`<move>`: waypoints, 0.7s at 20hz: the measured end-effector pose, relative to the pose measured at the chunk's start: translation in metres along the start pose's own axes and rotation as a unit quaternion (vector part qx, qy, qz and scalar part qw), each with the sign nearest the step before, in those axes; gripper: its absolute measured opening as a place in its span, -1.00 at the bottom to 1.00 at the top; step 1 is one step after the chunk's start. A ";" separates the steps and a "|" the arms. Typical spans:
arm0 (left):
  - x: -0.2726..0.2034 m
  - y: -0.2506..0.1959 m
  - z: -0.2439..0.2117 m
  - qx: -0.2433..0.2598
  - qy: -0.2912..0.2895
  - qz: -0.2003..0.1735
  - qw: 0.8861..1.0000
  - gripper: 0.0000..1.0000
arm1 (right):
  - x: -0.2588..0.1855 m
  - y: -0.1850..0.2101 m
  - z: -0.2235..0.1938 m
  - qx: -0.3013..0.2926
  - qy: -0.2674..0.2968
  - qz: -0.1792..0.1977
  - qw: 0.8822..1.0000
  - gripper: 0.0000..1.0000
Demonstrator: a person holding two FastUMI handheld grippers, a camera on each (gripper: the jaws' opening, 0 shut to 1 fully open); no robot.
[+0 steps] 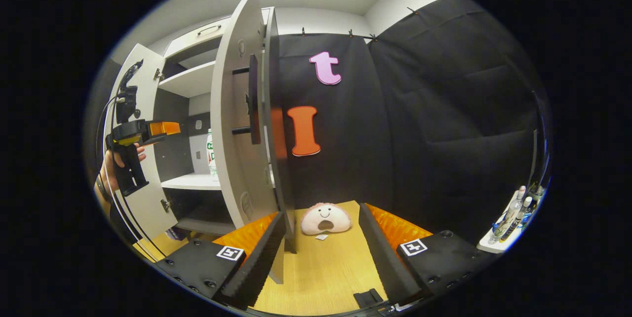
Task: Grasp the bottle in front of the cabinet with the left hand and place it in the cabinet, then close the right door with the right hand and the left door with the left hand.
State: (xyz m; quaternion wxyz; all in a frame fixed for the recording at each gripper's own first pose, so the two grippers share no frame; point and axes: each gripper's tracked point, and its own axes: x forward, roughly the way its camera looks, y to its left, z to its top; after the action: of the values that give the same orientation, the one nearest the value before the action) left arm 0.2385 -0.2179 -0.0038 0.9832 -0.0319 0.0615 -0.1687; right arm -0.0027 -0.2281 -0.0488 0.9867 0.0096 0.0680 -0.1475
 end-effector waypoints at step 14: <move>-0.148 -0.024 -0.079 0.023 0.004 0.064 0.998 0.89 | 0.006 0.017 0.000 0.013 0.011 0.065 0.998 0.97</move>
State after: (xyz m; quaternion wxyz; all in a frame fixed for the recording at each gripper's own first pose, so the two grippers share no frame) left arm 0.0815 -0.1940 -0.0639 0.9922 -0.0048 0.0639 -0.1067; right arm 0.0081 -0.2134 -0.0500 0.9932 0.0288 0.0758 -0.0834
